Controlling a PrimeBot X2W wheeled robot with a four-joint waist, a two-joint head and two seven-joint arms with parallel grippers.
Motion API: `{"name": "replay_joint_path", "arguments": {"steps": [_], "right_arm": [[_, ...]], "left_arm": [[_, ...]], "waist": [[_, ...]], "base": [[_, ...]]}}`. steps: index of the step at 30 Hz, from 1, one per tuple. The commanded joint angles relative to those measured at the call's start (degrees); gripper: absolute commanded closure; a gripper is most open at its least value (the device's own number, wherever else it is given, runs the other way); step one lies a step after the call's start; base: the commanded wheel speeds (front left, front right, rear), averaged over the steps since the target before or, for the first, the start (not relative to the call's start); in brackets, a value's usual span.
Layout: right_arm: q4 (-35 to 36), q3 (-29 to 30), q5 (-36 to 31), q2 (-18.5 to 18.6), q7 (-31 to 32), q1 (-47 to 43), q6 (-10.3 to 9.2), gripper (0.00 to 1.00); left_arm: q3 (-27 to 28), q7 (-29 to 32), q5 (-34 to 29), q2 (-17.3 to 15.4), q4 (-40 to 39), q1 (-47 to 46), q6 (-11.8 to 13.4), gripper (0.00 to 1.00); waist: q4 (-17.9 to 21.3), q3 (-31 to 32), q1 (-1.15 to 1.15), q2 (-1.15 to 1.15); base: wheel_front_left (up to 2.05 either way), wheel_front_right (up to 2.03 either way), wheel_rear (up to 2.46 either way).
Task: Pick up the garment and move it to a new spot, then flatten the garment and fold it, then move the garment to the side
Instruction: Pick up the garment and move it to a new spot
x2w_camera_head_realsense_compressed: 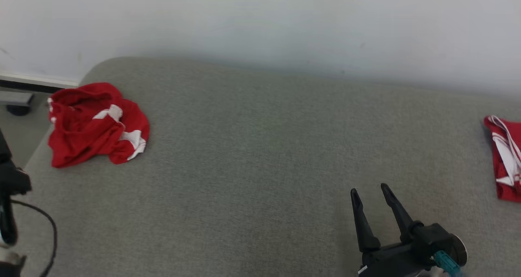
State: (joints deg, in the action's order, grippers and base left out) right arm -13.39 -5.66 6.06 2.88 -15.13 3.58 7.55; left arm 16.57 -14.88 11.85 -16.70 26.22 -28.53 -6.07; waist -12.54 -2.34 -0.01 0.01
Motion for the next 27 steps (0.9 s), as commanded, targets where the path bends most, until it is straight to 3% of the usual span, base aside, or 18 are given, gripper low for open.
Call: {"name": "replay_joint_path", "arguments": {"steps": [1, 4, 11, 18, 23, 27], "right_arm": [[0.83, 0.12, -0.27, -0.01, 0.02, 1.48, -0.10, 0.00], [1.60, -0.08, -0.04, 0.00, 0.02, 2.76, -0.11, 0.00], [3.01, 0.03, 0.34, -0.05, 0.02, 5.28, -0.10, 0.00], [3.66, -0.26, 0.67, -0.09, 0.02, 6.21, -0.10, 0.00], [3.78, 0.10, 0.48, -0.06, 0.02, 6.46, -0.11, 0.00], [3.67, -0.01, -0.08, -0.07, 0.02, 6.62, -0.10, 0.00]], "left_arm": [[-0.42, 0.58, 0.69, -1.60, 1.49, -3.43, -0.42, 0.00], [0.19, 2.47, 2.07, -5.69, 4.93, -8.03, -0.85, 0.00], [0.00, 6.63, 3.92, -11.63, 13.38, -15.48, -1.11, 0.00], [-2.53, 12.41, 5.26, -15.45, 23.38, -18.57, -1.47, 0.00], [-5.16, 14.76, 6.16, -17.05, 26.98, -19.30, -1.30, 0.00], [-7.82, 20.02, 8.03, -17.60, 30.70, -20.12, -1.33, 0.00]], "waist": [[11.11, -11.25, 0.01, -0.01], [13.82, -14.57, 0.01, -0.01], [17.89, -19.78, 0.01, -0.01], [20.11, -20.95, 0.01, -0.01], [20.44, -20.96, 0.01, -0.01], [20.57, -20.92, 0.01, -0.01]], "base": [[0.00, 0.00, 0.00], [0.00, 0.00, 0.00], [0.00, 0.00, 0.00], [0.00, 0.00, 0.00], [0.00, 0.00, 0.00], [0.00, 0.00, 0.00]]}}
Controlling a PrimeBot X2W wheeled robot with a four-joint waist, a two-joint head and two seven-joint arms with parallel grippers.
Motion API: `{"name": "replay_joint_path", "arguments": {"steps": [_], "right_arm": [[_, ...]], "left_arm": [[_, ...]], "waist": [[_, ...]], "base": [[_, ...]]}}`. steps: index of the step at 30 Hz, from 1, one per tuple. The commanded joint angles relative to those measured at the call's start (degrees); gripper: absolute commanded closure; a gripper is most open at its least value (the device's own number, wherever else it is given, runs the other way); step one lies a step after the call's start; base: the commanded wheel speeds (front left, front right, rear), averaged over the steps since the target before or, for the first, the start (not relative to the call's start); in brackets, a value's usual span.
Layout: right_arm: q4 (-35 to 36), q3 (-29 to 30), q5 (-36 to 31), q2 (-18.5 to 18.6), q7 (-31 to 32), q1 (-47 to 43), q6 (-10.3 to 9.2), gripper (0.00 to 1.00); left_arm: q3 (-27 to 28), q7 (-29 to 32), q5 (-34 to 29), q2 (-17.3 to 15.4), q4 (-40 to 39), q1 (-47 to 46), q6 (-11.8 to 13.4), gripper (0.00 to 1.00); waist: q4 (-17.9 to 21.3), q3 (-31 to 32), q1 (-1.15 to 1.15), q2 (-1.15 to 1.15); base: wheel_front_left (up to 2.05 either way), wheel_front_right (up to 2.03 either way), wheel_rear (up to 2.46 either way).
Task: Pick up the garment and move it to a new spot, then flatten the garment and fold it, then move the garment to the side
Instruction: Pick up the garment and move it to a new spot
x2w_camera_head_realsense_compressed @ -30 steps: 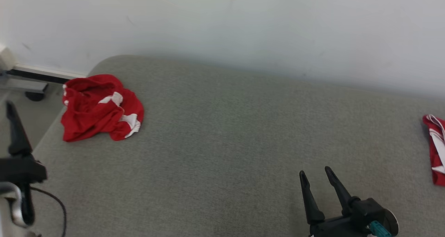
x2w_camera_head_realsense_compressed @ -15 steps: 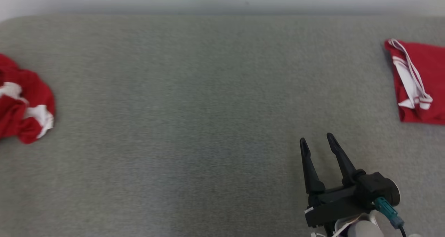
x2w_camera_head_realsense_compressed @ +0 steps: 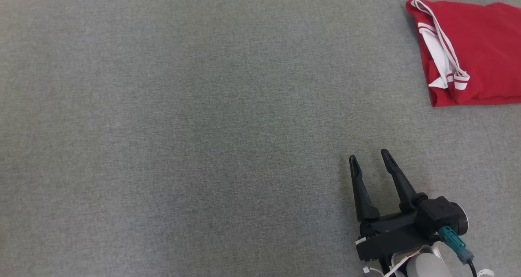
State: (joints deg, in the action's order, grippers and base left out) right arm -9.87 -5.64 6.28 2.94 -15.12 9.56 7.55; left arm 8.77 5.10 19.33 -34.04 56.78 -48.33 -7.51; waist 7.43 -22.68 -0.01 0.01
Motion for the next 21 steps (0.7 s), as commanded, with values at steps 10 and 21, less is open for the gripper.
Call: {"name": "replay_joint_path", "arguments": {"steps": [10, 21], "right_arm": [[0.33, -0.03, -0.76, -0.10, 0.01, 0.07, -0.11, 0.00], [-0.61, 0.78, -1.61, -0.10, 0.01, -0.13, -0.10, 0.00]], "left_arm": [[-2.04, 15.60, 4.35, -0.67, 8.11, -1.68, 0.63, 0.00], [-2.35, 10.04, 4.37, 0.24, 6.45, -0.67, 2.82, 1.00]], "waist": [[1.15, 0.08, 0.01, -0.01], [1.17, 2.24, 0.01, -0.01]], "base": [[0.00, 0.00, 0.00], [0.00, 0.00, 0.00]]}}
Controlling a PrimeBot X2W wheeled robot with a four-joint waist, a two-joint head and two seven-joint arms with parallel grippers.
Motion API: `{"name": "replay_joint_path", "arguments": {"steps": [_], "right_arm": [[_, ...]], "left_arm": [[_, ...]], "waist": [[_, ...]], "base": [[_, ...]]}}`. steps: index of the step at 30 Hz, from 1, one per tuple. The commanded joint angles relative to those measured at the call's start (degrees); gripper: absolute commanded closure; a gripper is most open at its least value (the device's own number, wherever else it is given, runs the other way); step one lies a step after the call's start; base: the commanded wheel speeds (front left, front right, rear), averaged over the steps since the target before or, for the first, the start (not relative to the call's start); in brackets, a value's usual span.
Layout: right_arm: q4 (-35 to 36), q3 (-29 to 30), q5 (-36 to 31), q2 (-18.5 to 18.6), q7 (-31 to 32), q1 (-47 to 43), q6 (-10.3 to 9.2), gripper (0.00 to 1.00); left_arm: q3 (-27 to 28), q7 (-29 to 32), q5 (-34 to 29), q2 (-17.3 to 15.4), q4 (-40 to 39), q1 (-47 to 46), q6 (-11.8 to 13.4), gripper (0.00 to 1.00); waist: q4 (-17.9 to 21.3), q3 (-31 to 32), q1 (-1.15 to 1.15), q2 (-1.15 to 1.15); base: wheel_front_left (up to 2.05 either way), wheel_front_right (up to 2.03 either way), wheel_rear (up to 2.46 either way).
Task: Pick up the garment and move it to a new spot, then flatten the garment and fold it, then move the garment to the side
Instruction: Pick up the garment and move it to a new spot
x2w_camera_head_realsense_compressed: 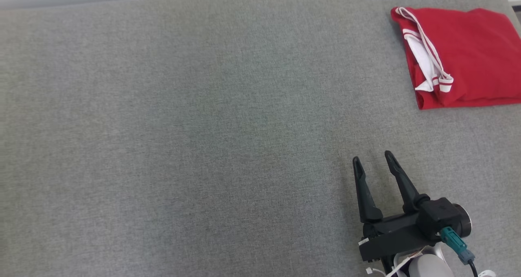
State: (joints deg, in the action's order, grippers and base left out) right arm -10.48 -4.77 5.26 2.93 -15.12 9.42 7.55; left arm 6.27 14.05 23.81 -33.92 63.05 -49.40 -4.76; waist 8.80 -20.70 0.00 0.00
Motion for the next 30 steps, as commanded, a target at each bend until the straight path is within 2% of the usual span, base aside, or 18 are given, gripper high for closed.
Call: {"name": "replay_joint_path", "arguments": {"steps": [1, 8, 14, 17, 22, 25, 30], "right_arm": [[-0.19, 0.29, -0.64, -0.09, 0.01, -0.41, -0.11, 0.00], [-0.87, 1.34, -1.08, -0.08, 0.01, -1.82, -0.10, 0.00], [-1.58, 1.58, -0.95, -0.06, 0.00, -2.87, -0.11, 0.00], [-1.85, 1.24, -0.42, -0.09, 0.01, -3.02, -0.10, 0.00], [-1.96, 0.77, 0.87, -0.05, 0.01, -3.49, -0.10, 0.00], [-2.23, 0.67, 1.82, -0.09, 0.01, -3.68, -0.10, 0.00], [-2.61, 0.15, 3.60, -0.08, 0.00, -3.87, -0.10, 0.00]], "left_arm": [[-0.03, -3.11, -0.33, 0.31, -1.47, 0.44, -0.19, 1.00], [-1.37, -16.93, -1.05, 0.57, -8.23, 0.02, -1.72, 1.00], [-4.26, -22.16, -0.25, 1.72, -16.42, -2.59, -2.58, 1.00], [-5.64, -22.20, 1.01, 2.37, -20.14, -3.13, -2.79, 1.00], [-10.49, -19.52, 4.24, 3.87, -32.75, -4.03, -2.64, 1.00], [-12.06, -17.49, 6.17, 5.52, -39.56, -3.22, -2.65, 1.00], [-14.89, -14.93, 7.67, 10.32, -48.87, -0.66, -1.68, 1.00]], "waist": [[-0.65, 1.22, 0.00, 0.00], [-2.76, 5.67, 0.00, 0.00], [-3.84, 9.17, 0.00, 0.00], [-3.58, 10.04, 0.00, 0.00], [-1.68, 11.23, 0.00, 0.00], [0.05, 11.60, 0.00, 0.00], [3.70, 12.12, 0.00, 0.00]], "base": [[0.00, 0.00, 0.00], [0.00, 0.00, 0.00], [0.00, 0.00, 0.00], [0.00, 0.00, 0.00], [0.00, 0.00, 0.00], [0.00, 0.00, 0.00], [0.00, 0.00, 0.00]]}}
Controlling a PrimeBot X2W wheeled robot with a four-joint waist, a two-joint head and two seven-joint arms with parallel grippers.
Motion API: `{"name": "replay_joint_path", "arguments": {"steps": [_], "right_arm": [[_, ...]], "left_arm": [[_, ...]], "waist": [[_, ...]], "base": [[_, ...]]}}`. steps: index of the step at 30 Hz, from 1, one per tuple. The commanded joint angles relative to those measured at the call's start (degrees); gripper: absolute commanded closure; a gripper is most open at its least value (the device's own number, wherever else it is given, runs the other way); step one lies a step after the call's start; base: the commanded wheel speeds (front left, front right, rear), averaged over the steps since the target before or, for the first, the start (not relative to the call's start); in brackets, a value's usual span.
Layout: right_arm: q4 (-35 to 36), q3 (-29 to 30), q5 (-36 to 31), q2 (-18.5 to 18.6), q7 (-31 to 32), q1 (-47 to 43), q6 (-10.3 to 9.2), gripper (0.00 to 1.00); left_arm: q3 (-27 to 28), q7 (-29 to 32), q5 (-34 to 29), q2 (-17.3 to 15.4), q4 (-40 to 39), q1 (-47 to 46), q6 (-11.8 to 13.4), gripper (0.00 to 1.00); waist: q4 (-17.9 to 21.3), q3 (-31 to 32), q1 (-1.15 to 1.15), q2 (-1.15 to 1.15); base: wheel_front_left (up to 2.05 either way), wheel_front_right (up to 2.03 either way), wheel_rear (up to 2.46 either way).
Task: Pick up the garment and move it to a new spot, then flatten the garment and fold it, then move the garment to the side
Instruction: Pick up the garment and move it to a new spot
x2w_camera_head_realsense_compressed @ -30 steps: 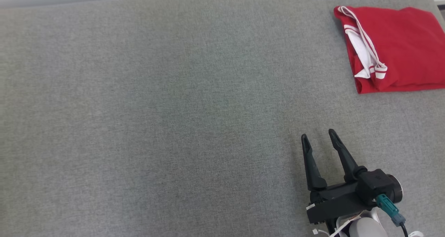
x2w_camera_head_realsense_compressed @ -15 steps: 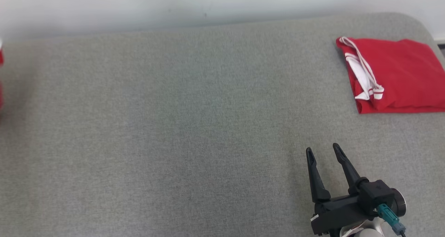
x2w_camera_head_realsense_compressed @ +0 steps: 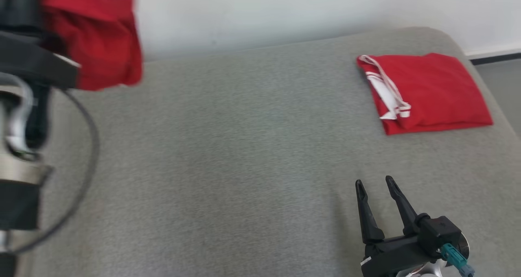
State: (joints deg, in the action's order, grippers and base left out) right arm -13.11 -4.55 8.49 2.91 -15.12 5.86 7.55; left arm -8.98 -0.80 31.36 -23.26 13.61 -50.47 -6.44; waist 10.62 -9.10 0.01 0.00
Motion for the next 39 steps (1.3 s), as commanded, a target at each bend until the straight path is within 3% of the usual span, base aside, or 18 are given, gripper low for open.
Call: {"name": "replay_joint_path", "arguments": {"steps": [1, 9, 15, 25, 31, 32, 33, 39], "right_arm": [[-0.03, -0.22, 0.57, -0.05, 0.01, -0.46, -0.10, 0.00], [-0.62, -0.70, 1.29, -0.06, 0.01, -1.62, -0.10, 0.00], [-1.31, -1.29, 1.39, -0.05, 0.01, -1.80, -0.10, 0.00], [-2.90, -1.68, 0.33, -0.06, 0.01, -2.04, -0.10, 0.00], [-3.43, -2.08, 0.03, -0.04, 0.01, -2.16, -0.10, 0.00], [-3.52, -2.05, -0.11, -0.04, 0.01, -2.42, -0.10, 0.00], [-3.57, -1.98, -0.16, -0.05, 0.01, -2.69, -0.10, 0.00], [-3.53, -0.85, -0.58, -0.04, 0.01, -3.99, -0.10, 0.00]], "left_arm": [[-0.39, 0.27, 0.28, 0.69, -0.85, 1.14, 0.36, 1.00], [-7.28, 0.29, 1.87, 9.90, -6.65, 8.55, 1.61, 1.00], [-12.36, -1.31, 2.35, 14.05, -3.15, 15.58, 1.03, 1.00], [-16.62, -6.21, 2.95, 15.23, 11.61, 26.97, -0.04, 1.00], [-19.13, -8.79, 3.25, 16.38, 17.82, 29.23, -0.67, 1.00], [-19.42, -9.41, 3.72, 16.79, 18.44, 29.48, -0.59, 0.63], [-19.74, -9.89, 3.86, 16.94, 18.87, 29.63, -0.64, 0.00], [-19.17, -12.49, 5.05, 16.48, 17.07, 30.40, -0.85, 0.00]], "waist": [[2.64, 0.63, -0.01, 0.00], [6.67, 1.76, -0.01, 0.00], [7.72, 2.28, -0.01, 0.00], [5.98, 2.89, -0.01, 0.00], [4.25, 4.15, -0.01, 0.00], [3.76, 4.63, -0.01, 0.00], [3.34, 5.06, -0.01, 0.00], [0.26, 7.44, -0.01, 0.00]], "base": [[0.00, 0.00, 0.00], [0.00, 0.00, 0.00], [0.00, 0.00, 0.00], [0.00, 0.00, 0.00], [0.00, 0.00, 0.00], [0.00, 0.00, 0.00], [0.00, 0.00, 0.00], [0.00, 0.00, 0.00]]}}
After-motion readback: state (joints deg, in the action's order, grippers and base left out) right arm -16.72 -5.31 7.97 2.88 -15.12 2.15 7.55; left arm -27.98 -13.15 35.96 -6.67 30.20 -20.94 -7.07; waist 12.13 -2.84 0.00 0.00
